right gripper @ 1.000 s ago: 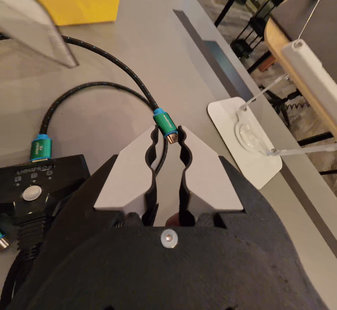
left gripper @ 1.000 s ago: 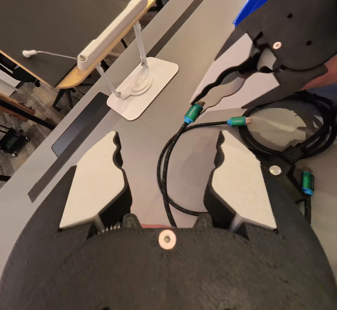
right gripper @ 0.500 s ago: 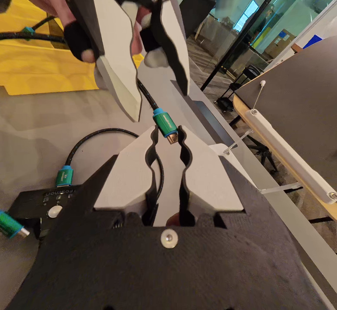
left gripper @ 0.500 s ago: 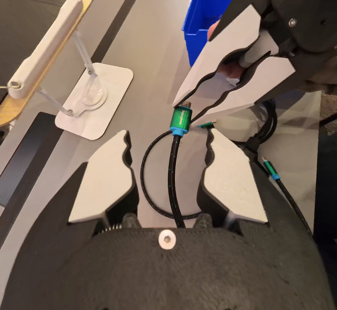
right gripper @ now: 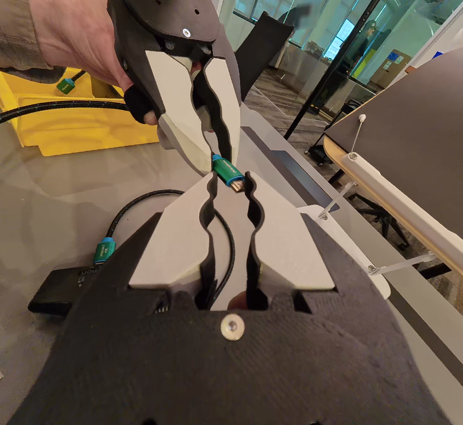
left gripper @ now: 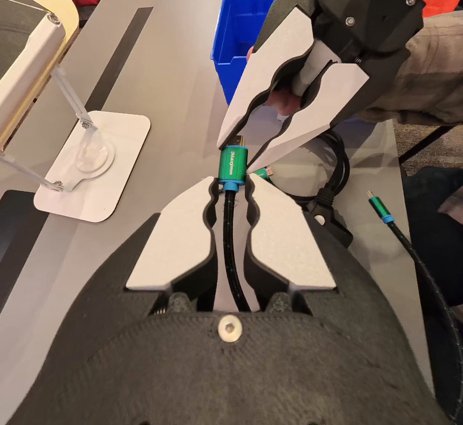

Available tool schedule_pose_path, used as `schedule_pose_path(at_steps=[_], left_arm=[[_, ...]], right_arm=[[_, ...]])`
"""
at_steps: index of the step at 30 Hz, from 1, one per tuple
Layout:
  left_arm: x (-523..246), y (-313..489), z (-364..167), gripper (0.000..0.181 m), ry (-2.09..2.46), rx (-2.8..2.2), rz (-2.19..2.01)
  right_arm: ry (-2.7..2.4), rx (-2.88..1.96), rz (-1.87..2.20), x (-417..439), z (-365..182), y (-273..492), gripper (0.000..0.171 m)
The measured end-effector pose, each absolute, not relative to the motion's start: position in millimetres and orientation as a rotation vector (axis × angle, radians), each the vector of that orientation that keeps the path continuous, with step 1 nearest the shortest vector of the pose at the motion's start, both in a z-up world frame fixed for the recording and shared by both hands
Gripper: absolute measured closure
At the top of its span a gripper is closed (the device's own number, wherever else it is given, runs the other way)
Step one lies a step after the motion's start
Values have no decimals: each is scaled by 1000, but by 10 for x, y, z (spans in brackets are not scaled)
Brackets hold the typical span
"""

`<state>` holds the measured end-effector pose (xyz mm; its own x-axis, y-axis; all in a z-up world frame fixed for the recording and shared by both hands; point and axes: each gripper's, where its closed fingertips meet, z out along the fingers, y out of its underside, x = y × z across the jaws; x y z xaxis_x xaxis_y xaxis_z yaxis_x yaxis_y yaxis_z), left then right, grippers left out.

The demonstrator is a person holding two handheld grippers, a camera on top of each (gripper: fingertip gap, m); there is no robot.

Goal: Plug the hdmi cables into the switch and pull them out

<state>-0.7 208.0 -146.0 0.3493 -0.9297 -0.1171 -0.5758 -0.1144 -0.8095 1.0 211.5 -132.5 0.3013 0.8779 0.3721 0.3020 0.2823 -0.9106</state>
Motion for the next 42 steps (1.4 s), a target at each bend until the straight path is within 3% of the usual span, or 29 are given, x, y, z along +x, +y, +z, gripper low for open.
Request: schedule_pose_path(at_steps=[16, 26, 29, 40, 42], left_arm=[[-174, 1912, -1385, 162, 1534, -1789, -293], [-87, 1783, -1463, 162, 1695, -1738, -241], [-73, 1743, -1453, 162, 1726, -1722, -256], [-32, 1708, -1366, 162, 1703, -1695, -344], [-39, 1745, -1324, 145, 1653, -1692, -373]], right_arm=[[-1324, -1231, 744, -44, -1151, 1840, 137], [-1485, -1232, 603, -84, -1244, 1735, 153], [-1492, -1257, 633, -85, -1250, 1712, 148], [-1481, -1242, 719, -64, -1158, 1651, 153], [-1462, -1243, 728, -50, -1128, 1669, 154]])
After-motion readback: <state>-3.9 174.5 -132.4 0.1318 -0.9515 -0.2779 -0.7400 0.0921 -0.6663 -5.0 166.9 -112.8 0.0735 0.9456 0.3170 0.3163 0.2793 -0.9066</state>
